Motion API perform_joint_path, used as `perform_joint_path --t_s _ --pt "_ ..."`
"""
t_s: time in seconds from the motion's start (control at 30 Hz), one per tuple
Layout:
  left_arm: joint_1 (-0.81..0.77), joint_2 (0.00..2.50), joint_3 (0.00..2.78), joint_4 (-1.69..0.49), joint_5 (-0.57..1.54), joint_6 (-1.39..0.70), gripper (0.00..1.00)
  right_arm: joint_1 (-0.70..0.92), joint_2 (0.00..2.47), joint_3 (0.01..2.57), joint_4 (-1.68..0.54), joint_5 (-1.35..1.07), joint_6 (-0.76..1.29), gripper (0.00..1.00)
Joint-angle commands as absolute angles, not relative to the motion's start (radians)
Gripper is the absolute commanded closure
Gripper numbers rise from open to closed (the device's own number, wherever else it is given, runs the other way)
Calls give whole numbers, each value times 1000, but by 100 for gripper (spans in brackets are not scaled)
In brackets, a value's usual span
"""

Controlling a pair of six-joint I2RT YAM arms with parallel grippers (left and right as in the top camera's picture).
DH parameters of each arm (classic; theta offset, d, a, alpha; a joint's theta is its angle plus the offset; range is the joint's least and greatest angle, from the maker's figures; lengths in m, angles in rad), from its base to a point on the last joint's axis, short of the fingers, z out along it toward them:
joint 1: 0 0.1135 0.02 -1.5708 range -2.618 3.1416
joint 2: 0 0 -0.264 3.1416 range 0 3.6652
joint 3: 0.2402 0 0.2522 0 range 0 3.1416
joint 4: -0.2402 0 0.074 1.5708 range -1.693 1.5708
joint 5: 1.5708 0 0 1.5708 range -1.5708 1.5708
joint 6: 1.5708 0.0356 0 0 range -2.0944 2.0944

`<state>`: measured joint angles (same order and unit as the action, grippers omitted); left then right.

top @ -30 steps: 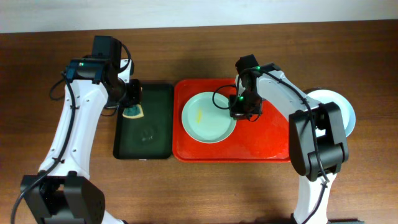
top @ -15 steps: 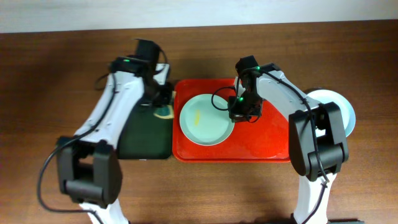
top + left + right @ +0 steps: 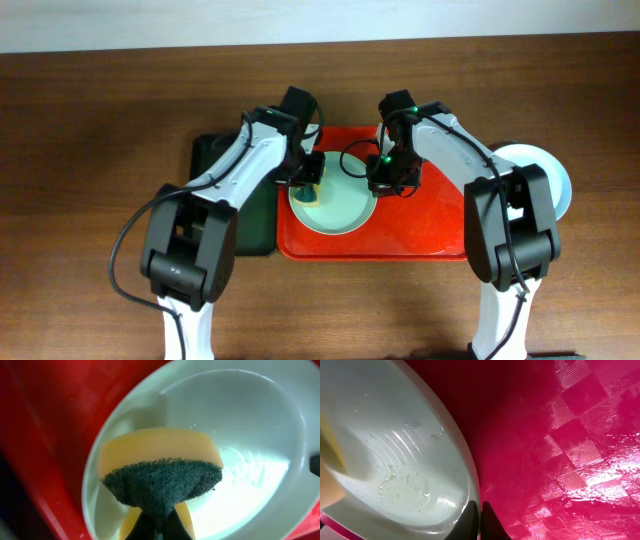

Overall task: Clean dirty plates on tray and stack at the side
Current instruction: 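Lift the sponge with left gripper and carry it over the plate, then scrub the plate with the left-held sponge while right gripper holds it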

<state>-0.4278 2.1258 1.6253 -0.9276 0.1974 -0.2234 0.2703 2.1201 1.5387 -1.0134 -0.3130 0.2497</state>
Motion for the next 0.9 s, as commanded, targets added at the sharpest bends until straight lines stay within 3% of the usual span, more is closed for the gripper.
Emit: perform_joint_path --t_s 0.0,0.2,0.4,0.6,0.73,0.87 --pt "-434 2160 1638 -911 167 -283 100 281 2133 1530 -1016 -322 236 96" --pt "-458 2235 1637 -910 148 -329 100 281 2133 1530 -1016 -322 236 96" --pt "-495 2285 1637 -901 453 -195 100 281 2133 1530 -1013 -322 236 96" --pt "-429 2241 1687 -902 665 -166 100 281 2133 1530 -1013 -322 236 96" --pt "-393 2147 1700 -910 637 -167 100 281 2133 1530 -1013 -321 236 96" --pt "-398 2120 1700 -950 446 -167 100 281 2133 1530 -1013 -321 236 96"
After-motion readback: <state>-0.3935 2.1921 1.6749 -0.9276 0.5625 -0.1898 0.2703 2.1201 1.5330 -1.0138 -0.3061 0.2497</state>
